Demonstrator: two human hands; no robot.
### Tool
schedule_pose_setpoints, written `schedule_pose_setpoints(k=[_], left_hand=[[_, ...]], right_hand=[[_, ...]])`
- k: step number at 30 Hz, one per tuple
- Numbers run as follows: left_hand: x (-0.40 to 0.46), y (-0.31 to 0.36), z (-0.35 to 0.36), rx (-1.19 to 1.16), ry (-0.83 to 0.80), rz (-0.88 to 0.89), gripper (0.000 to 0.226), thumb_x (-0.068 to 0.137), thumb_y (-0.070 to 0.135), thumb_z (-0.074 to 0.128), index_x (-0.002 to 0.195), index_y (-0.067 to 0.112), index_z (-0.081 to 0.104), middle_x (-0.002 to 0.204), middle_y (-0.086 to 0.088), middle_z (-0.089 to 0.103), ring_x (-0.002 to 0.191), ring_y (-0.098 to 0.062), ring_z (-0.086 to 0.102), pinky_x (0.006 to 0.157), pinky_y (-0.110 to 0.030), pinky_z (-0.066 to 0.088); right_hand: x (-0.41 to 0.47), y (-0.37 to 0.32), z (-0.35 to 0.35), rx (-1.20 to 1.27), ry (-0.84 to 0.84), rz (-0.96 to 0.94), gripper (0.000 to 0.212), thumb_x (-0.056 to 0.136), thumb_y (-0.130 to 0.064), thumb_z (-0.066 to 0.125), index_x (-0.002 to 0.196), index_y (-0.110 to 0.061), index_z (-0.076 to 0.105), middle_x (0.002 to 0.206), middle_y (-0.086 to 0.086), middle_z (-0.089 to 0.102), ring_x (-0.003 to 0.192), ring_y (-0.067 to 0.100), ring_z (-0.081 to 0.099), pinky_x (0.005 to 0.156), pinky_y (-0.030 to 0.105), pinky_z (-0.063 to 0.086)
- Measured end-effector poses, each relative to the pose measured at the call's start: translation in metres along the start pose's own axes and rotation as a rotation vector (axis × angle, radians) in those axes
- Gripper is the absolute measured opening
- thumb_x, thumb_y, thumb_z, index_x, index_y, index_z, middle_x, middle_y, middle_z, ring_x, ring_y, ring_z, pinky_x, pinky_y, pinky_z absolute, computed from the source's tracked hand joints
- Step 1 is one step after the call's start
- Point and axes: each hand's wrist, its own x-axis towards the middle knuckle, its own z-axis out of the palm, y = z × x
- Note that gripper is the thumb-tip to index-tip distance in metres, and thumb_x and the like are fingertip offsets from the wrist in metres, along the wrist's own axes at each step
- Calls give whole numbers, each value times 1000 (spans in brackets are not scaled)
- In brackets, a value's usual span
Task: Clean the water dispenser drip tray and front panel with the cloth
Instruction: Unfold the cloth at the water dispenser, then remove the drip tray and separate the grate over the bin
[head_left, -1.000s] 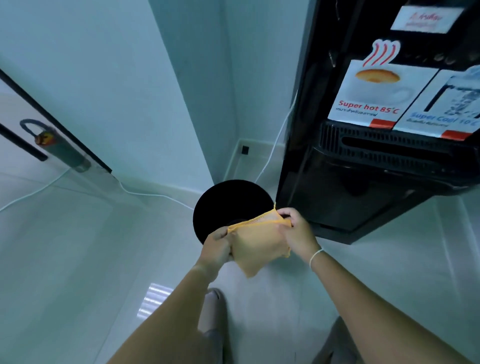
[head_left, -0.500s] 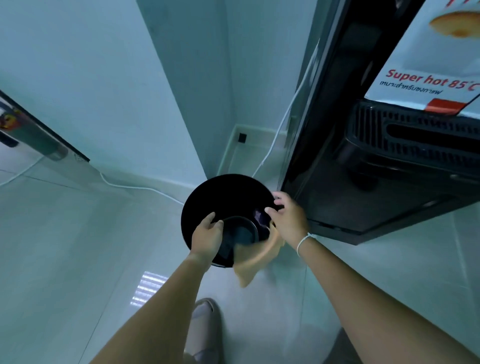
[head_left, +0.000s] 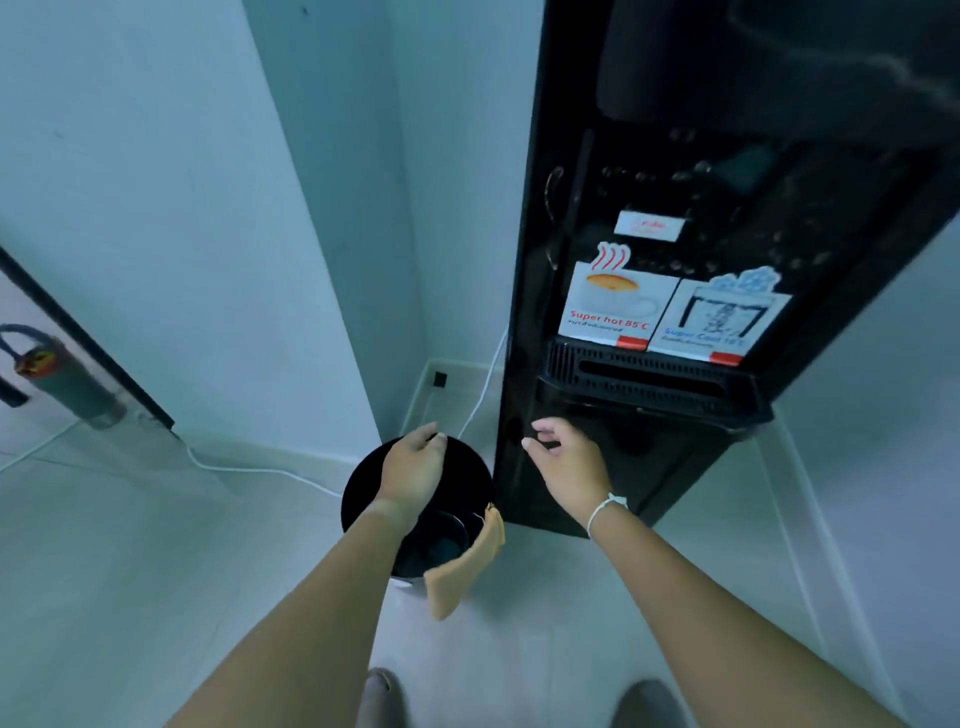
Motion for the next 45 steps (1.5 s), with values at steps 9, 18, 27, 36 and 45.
schedule_pose_setpoints(k=[9,18,27,36,45], left_hand=[[-52,74,39,-12,-68,147,39,98,23,46,135,14,51,137,-4,52,125,-25,51,110,-43,37],[-34,93,76,-26,-87,71,39,96,25,49,129,5,56,131,-13,58,122,-32,53,97,-35,45],[-8,96,105,-162,-110,-7,33,97,33,50,113,6,60,117,-7,63,109,-28,61,87,-35,50],[-9,100,108,-230,-85,-25,22,99,24,47,91,7,59,108,-12,62,105,-29,60,86,-38,50],[-27,123,94,-270,-102,18,22,100,19,45,92,6,61,105,-13,63,97,-28,61,80,-36,49]], right_hand=[[-35,-43,-96,24,172,-68,23,90,-28,56,107,-14,62,95,-2,61,87,15,57,74,23,42],[-24,-3,-160,121,588,88,17,91,-25,52,92,-12,63,84,0,60,82,22,56,69,24,35],[6,34,-174,351,521,345,47,89,-37,53,93,9,62,93,29,63,80,33,59,85,43,49],[11,39,-167,707,379,379,18,91,-27,56,81,-13,62,115,17,65,106,33,62,77,35,52],[5,17,-175,777,395,322,15,90,-22,57,78,-15,61,114,19,65,92,28,62,78,36,52]])
